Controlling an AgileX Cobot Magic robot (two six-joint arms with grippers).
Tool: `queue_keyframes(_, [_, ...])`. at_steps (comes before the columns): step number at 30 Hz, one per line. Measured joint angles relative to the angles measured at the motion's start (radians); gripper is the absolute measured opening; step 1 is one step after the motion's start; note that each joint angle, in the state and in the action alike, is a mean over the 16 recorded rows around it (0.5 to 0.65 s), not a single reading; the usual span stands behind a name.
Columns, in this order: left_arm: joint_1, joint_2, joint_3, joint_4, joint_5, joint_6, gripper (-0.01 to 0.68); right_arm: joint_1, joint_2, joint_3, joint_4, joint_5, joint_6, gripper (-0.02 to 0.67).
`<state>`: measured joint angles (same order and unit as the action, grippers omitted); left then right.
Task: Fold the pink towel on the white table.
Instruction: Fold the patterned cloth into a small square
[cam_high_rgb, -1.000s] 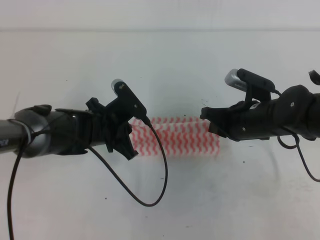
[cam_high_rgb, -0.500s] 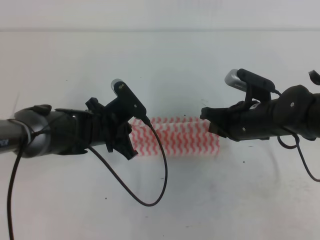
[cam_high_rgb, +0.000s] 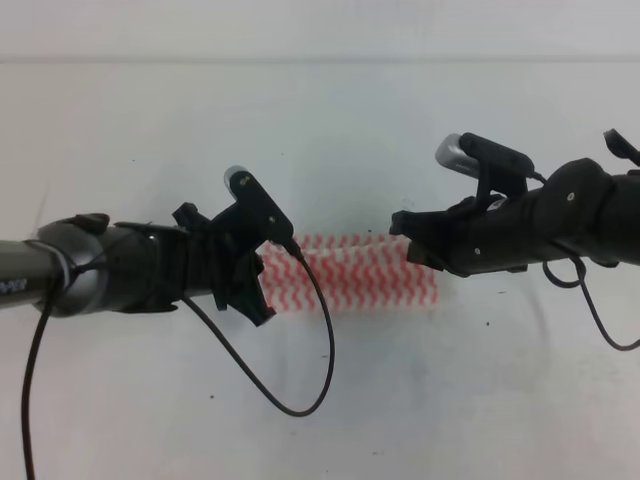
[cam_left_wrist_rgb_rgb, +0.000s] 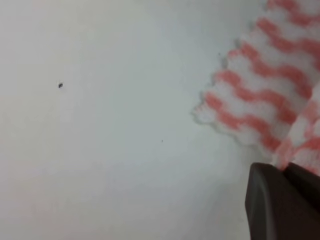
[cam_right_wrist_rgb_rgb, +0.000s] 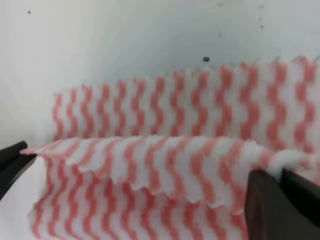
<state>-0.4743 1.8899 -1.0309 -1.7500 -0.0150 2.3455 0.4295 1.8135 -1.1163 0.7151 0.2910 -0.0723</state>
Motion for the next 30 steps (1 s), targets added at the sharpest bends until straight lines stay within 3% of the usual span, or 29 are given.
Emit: queue_keyframes(30, [0.0, 0.018, -0.037, 0.001, -0.001, -0.001, -0.003, 0.0, 0.014, -0.017, -0.001, -0.03, -0.007, -0.016])
